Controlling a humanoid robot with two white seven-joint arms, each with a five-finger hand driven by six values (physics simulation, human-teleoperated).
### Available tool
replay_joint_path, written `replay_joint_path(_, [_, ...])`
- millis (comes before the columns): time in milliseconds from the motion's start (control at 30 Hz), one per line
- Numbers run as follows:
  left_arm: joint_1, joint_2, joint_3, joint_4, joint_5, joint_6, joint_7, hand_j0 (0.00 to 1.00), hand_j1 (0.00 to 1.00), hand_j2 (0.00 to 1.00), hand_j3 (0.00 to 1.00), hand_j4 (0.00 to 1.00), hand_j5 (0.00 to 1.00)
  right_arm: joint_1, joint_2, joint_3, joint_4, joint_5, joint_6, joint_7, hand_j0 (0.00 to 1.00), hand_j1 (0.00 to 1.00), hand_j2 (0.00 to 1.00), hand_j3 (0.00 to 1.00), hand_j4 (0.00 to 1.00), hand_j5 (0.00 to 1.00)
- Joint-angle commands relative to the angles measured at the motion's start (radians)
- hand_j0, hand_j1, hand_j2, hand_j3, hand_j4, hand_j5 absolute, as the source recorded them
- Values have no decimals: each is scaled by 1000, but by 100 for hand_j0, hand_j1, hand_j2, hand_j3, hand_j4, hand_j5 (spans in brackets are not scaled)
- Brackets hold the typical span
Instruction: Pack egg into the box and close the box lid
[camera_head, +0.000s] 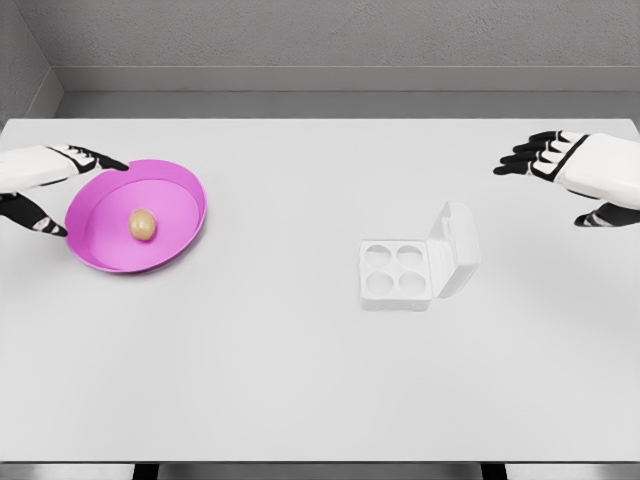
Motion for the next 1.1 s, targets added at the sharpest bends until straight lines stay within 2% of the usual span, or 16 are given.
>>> replay_joint_path(0, [0, -2, -8, -1, 5, 3, 0, 100, 100, 100, 100, 100, 100, 0, -1, 2, -12, -6, 3, 0, 100, 100, 100, 100, 100, 100])
replay_joint_path(167, [-8, -20, -17, 3, 2, 3, 0, 100, 100, 100, 100, 100, 100, 8, -10, -5, -18, -16, 3, 0, 100, 100, 100, 100, 100, 100])
replay_joint_path(233, [-54, -75, -80, 15, -22, 3, -3, 100, 100, 100, 100, 100, 100, 32, -16, -7, -12, -16, 3, 0, 100, 100, 100, 100, 100, 100])
replay_joint_path(333, [-71, -82, -103, 19, -41, 3, -4, 100, 100, 100, 100, 100, 100, 58, -37, -13, 18, -14, 3, 0, 100, 100, 100, 100, 100, 100])
replay_joint_path(367, [-72, -86, -163, 19, -47, 3, -6, 100, 100, 100, 100, 100, 100, 61, -37, -5, 41, -17, 3, 0, 100, 100, 100, 100, 100, 100])
replay_joint_path(400, [-80, -92, -188, 18, -73, 3, -6, 100, 100, 100, 100, 100, 100, 83, -36, -5, 67, -17, 3, 0, 100, 100, 100, 100, 100, 100])
replay_joint_path(467, [-87, -106, -188, 22, -134, 3, -7, 99, 99, 99, 99, 99, 99, 107, -36, 4, 104, -2, 3, 0, 100, 100, 100, 100, 100, 100])
replay_joint_path(500, [-89, -106, -189, 19, -136, 3, -6, 95, 95, 95, 95, 95, 95, 112, -36, 24, 109, 0, 3, 0, 100, 100, 100, 100, 100, 100])
replay_joint_path(567, [-94, -131, -189, 22, -162, 3, -7, 93, 93, 93, 93, 93, 93, 112, -36, 53, 112, 41, 3, 0, 100, 100, 100, 100, 100, 100])
replay_joint_path(633, [-103, -151, -189, 58, -165, 3, -7, 93, 93, 93, 93, 93, 93, 114, -36, 55, 120, 46, 3, 0, 100, 100, 100, 100, 100, 100])
replay_joint_path(767, [-107, -155, -189, 70, -167, 3, -21, 92, 92, 92, 92, 92, 92, 114, -31, 56, 140, 93, 3, 0, 100, 100, 100, 100, 100, 100])
replay_joint_path(833, [-107, -169, -192, 72, -167, 3, -26, 86, 86, 86, 86, 86, 86, 114, -28, 73, 166, 116, 3, 0, 100, 100, 100, 100, 100, 100])
replay_joint_path(967, [-124, -181, -191, 136, -167, 3, -26, 84, 84, 84, 84, 84, 84, 107, -22, 116, 169, 118, 3, 0, 100, 100, 100, 100, 100, 100])
replay_joint_path(1067, [-130, -186, -189, 153, -167, 3, -26, 84, 84, 84, 84, 84, 84, 106, -14, 125, 167, 135, 3, 0, 100, 100, 100, 100, 100, 100])
